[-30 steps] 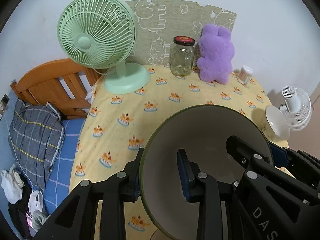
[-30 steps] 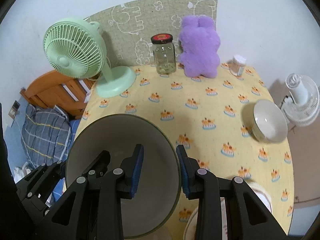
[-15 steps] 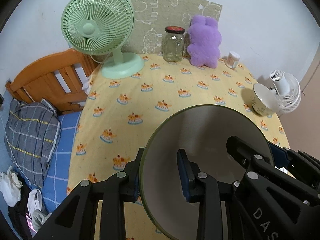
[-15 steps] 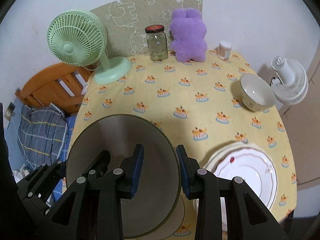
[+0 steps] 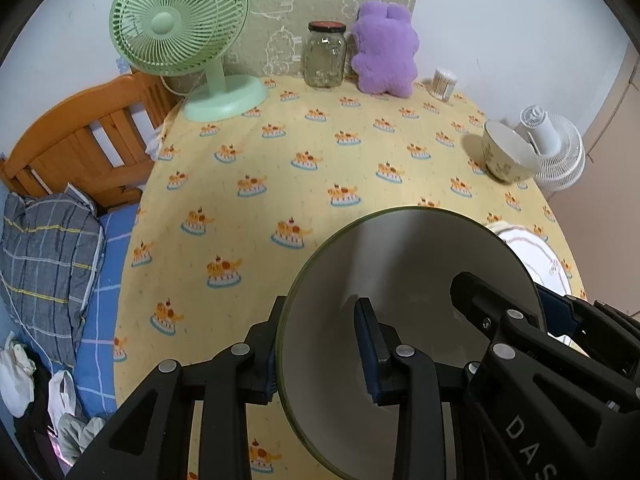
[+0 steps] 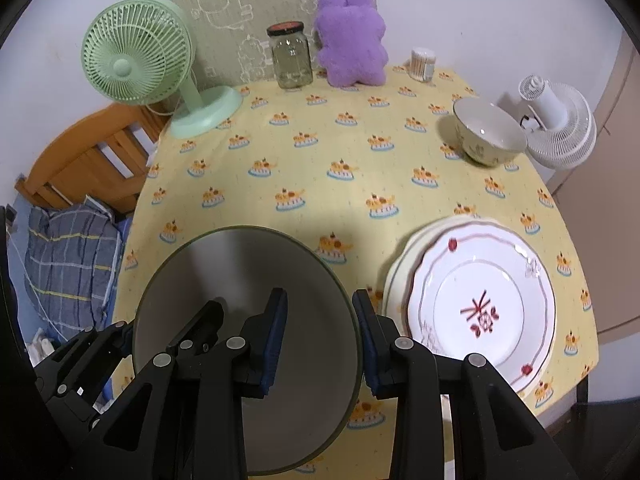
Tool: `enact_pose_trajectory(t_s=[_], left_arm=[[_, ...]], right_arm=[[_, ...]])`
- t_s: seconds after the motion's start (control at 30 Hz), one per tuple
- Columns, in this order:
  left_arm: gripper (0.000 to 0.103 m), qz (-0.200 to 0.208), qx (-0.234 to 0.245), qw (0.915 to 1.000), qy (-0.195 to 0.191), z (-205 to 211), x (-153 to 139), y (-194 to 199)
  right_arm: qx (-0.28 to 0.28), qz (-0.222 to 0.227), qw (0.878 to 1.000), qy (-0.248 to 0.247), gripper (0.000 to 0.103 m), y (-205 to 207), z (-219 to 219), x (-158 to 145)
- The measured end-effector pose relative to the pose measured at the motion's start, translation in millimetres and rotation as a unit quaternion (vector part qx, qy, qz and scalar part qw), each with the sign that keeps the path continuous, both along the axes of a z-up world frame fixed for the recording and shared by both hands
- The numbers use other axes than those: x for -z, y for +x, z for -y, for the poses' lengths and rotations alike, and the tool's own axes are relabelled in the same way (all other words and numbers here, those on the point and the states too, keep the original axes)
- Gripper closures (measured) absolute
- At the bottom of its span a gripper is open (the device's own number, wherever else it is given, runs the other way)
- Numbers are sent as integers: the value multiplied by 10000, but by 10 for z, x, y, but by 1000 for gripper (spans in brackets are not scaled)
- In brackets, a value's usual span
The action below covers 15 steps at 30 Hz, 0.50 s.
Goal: Organize plates and bowls
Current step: 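Lift the bowl with both tools and carry it toward the plate stack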
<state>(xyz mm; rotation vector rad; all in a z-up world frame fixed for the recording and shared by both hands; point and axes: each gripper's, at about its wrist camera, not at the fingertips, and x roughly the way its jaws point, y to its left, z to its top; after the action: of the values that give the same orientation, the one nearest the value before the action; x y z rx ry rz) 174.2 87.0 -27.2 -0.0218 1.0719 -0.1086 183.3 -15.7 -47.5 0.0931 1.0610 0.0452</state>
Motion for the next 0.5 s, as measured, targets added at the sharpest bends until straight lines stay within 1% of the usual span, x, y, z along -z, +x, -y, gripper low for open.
enact_pose_trajectory(t_s=[0.27,0.5], left_arm=[[73,-201,8,9998,-12,-47,152,-112],[73,-311,-44,9995,-73,-87,255,-141]], right_arm=[[18,-214,9998,-25,66,-114,-48,171],[-31,-318,9995,-79,66,-126,-87,255]])
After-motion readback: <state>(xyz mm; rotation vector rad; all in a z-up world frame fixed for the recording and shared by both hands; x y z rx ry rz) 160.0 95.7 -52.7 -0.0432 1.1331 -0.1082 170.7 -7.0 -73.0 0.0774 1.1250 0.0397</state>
